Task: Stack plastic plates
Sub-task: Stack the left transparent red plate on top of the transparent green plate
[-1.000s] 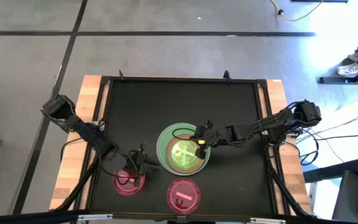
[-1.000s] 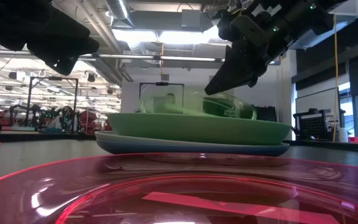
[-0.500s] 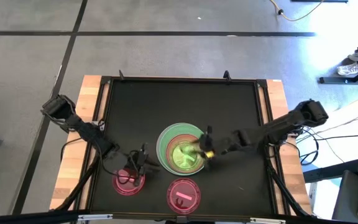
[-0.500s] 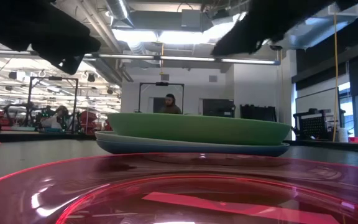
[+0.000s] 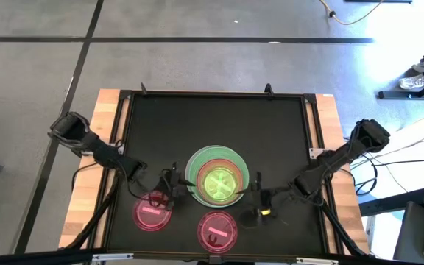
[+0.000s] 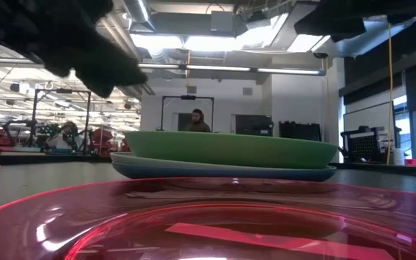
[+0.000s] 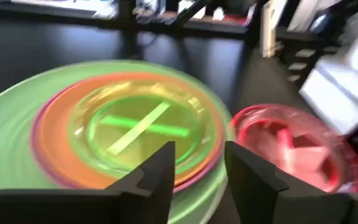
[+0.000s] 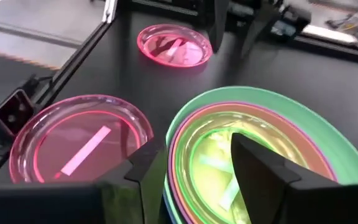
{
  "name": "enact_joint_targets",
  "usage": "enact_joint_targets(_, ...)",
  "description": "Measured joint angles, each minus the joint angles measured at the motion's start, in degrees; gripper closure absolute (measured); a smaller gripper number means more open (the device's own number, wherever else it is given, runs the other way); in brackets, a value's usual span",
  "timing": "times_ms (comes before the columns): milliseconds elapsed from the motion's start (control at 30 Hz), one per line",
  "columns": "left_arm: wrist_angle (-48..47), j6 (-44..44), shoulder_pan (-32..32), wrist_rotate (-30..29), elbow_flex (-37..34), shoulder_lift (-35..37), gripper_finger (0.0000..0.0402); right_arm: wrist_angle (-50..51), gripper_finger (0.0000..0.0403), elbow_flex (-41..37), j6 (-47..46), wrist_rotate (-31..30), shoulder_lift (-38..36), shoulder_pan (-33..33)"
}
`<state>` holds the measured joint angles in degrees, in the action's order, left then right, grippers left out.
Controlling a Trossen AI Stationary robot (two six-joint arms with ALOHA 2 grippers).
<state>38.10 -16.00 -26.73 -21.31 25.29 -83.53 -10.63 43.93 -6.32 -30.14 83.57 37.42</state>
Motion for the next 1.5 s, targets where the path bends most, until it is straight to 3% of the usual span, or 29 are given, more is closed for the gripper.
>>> enact_joint_targets(200, -11.5, -1.64, 3.23, 6.56, 1.21, 0.83, 0.0246, 0.22, 0.023, -0.55, -1.36, -5.43, -0.02, 1.67)
enact_joint_targets(467, -62.72, -14.61, 3.29, 12.13, 16.19, 6.56, 0.0247, -0.24, 0.023, -0.55, -2.78, -5.47, -0.02, 1.56)
enact_joint_targets(667, -80.29, -22.36, 0.87, 20.83, 19.42, 8.02, 0.0247, 0.22, 0.023, -0.55, -2.87, -5.42, 0.33, 1.56)
enact_joint_targets(800, -83.31, -25.09, -1.13, 23.64, 17.7, 8.69, 0.0247, 0.13, 0.023, -0.55, -3.18, -5.36, 1.41, 1.56)
enact_joint_targets(1033, -81.53, -27.16, -1.43, 23.55, 11.68, 8.42, 0.0247, 0.04, 0.023, -0.55, -3.65, -5.43, 3.23, 1.53)
enact_joint_targets(1333, -71.12, -29.14, 1.11, 30.52, 5.38, 8.74, 0.0247, 0.11, 0.023, -0.55, -3.48, -5.5, 3.34, 1.05)
enact_joint_targets(1500, -70.2, -29.01, 1.74, 31.44, 4.86, 8.71, 0.0255, 0.13, 0.023, -0.55, -3.46, -5.5, 3.34, 1.05)
